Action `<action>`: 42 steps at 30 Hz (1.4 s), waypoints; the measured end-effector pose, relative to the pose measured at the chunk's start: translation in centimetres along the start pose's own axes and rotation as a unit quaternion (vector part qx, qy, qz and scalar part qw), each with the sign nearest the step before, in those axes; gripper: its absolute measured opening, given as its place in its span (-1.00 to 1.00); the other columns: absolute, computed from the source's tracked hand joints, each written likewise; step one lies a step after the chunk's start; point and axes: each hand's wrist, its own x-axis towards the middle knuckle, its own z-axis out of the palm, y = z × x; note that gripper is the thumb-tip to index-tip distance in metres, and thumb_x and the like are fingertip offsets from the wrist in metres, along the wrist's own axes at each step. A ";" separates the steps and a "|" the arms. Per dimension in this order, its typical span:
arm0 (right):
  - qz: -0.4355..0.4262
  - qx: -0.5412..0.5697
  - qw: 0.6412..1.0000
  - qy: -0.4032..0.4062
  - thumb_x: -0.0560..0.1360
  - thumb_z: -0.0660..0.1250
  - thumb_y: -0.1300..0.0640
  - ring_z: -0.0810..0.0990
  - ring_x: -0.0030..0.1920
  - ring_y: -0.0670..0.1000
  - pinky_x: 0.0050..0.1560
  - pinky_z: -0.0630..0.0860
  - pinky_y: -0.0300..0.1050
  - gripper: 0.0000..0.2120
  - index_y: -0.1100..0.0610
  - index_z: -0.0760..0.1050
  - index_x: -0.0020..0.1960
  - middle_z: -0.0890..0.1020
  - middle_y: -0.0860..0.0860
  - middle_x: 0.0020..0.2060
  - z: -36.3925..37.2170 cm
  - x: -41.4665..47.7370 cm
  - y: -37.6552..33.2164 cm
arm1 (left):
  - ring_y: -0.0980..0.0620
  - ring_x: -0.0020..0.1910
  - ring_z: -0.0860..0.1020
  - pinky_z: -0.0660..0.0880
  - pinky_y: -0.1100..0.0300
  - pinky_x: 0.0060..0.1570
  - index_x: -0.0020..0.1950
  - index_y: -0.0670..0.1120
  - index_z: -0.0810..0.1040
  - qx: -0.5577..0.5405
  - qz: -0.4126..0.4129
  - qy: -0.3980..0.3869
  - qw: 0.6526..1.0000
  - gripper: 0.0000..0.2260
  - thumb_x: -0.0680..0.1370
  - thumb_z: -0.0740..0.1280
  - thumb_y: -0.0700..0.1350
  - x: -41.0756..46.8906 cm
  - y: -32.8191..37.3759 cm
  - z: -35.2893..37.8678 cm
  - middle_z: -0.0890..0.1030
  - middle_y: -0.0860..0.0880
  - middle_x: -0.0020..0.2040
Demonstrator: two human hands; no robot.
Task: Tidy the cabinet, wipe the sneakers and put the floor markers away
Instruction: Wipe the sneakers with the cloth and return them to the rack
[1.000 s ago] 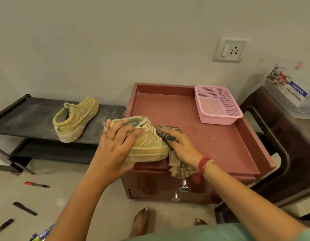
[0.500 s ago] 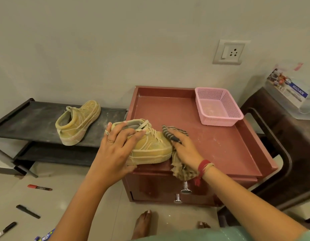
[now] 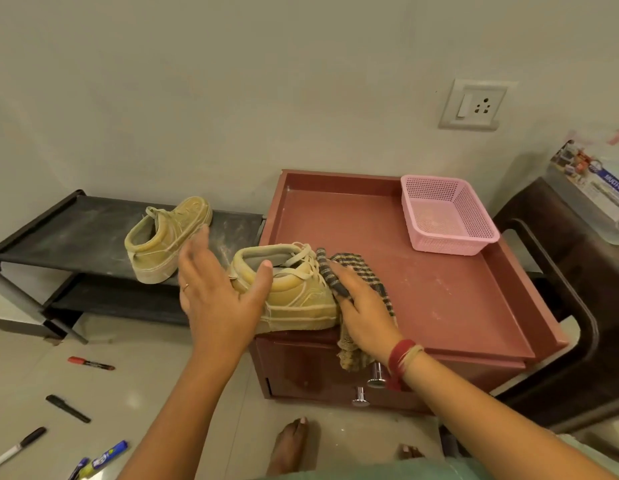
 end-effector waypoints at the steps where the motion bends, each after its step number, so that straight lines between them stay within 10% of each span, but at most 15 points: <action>1: -0.001 -0.014 1.000 -0.002 0.56 0.12 0.32 0.16 0.47 -0.04 0.48 0.12 -0.02 -0.50 0.02 0.24 0.45 0.29 -0.04 0.44 0.0 -0.1 0.1 | -0.18 0.42 0.24 0.27 -0.27 0.31 0.52 0.07 0.03 0.028 -0.053 -0.032 0.998 -0.15 0.35 0.22 0.39 0.1 0.1 -0.4 0.16 -0.07 0.47; 5: 0.013 0.017 1.000 -0.005 0.57 0.11 0.35 0.14 0.46 -0.10 0.46 0.08 -0.23 -0.52 0.03 0.26 0.44 0.28 -0.08 0.42 -0.7 -0.1 -0.3 | -0.02 0.01 0.48 0.44 0.00 -0.02 0.25 0.01 0.39 0.069 -0.171 -0.201 0.962 -0.17 0.19 0.11 0.56 0.1 0.3 -2.1 0.50 0.05 0.01; 9: 0.039 0.161 0.986 0.019 0.56 0.11 0.38 0.41 0.30 -0.10 0.21 0.33 -0.45 -0.58 -0.01 0.40 0.30 0.48 -0.06 0.27 -1.9 0.2 -1.1 | 0.00 0.03 0.50 0.45 0.03 -0.04 0.20 0.08 0.38 0.024 -0.157 -0.183 0.970 -0.21 0.13 0.23 0.53 -0.1 0.7 -2.9 0.49 0.11 -0.03; 16: -0.056 0.230 0.953 0.190 0.50 0.14 0.38 0.53 0.16 -0.09 0.23 0.42 -0.16 -0.57 -0.10 0.47 0.14 0.57 -0.14 0.11 -7.3 -0.8 -5.4 | 0.24 0.23 0.39 0.36 0.58 0.01 0.39 0.17 0.18 -0.143 0.141 -0.058 0.978 -0.07 0.18 0.66 -0.01 0.4 4.6 -2.3 0.34 0.05 0.31; 19: -0.149 0.131 0.963 0.181 0.43 0.12 0.36 0.45 0.26 -0.20 0.30 0.35 -0.26 -0.52 -0.02 0.44 0.25 0.53 -0.12 0.21 -8.4 -2.7 -9.1 | 0.10 0.30 0.40 0.38 0.44 0.17 0.46 0.03 0.15 -0.166 0.208 -0.043 0.963 0.01 0.16 0.66 0.04 -0.2 6.1 -0.7 0.37 -0.03 0.34; 25: -0.230 -0.190 0.952 0.067 0.42 0.10 0.09 0.12 0.49 -0.03 0.44 0.14 0.16 -0.52 -0.15 0.37 0.32 0.28 -0.14 0.44 -7.6 -5.1 -10.8 | -0.01 0.33 0.42 0.44 -0.18 0.23 0.45 0.07 0.12 -0.192 0.279 -0.056 0.939 -0.09 0.25 0.55 0.16 -0.9 7.6 1.1 0.36 0.01 0.38; 31: -0.134 0.166 0.974 0.081 0.47 0.22 0.22 0.28 0.41 -0.15 0.44 0.23 -0.05 -0.64 -0.04 0.51 0.21 0.40 -0.08 0.36 -7.7 -3.4 -9.9 | -0.05 0.35 0.40 0.38 -0.28 0.26 0.46 -0.07 0.19 -0.141 0.286 -0.023 0.947 -0.10 0.25 0.54 0.14 -0.7 7.2 1.3 0.33 0.12 0.34; 37: -0.234 0.026 0.971 0.051 0.48 0.23 0.13 0.22 0.45 -0.08 0.43 0.19 0.11 -0.62 -0.13 0.48 0.25 0.33 -0.15 0.40 -5.5 -5.3 -10.0 | 0.06 0.28 0.37 0.34 0.36 0.28 0.43 -0.15 0.34 -0.082 0.321 -0.025 0.943 -0.16 0.28 0.48 0.22 -0.6 4.9 0.2 0.36 -0.12 0.25; 42: -0.073 0.288 0.953 0.064 0.50 0.27 0.15 0.56 0.18 0.02 0.17 0.49 -0.04 -0.76 -0.11 0.61 0.05 0.65 -0.08 0.06 -5.5 -3.7 -9.9 | 0.11 0.19 0.39 0.36 0.47 0.15 0.37 -0.18 0.40 -0.103 0.298 0.011 0.949 -0.17 0.23 0.53 0.20 -0.4 3.9 -0.1 0.36 -0.10 0.18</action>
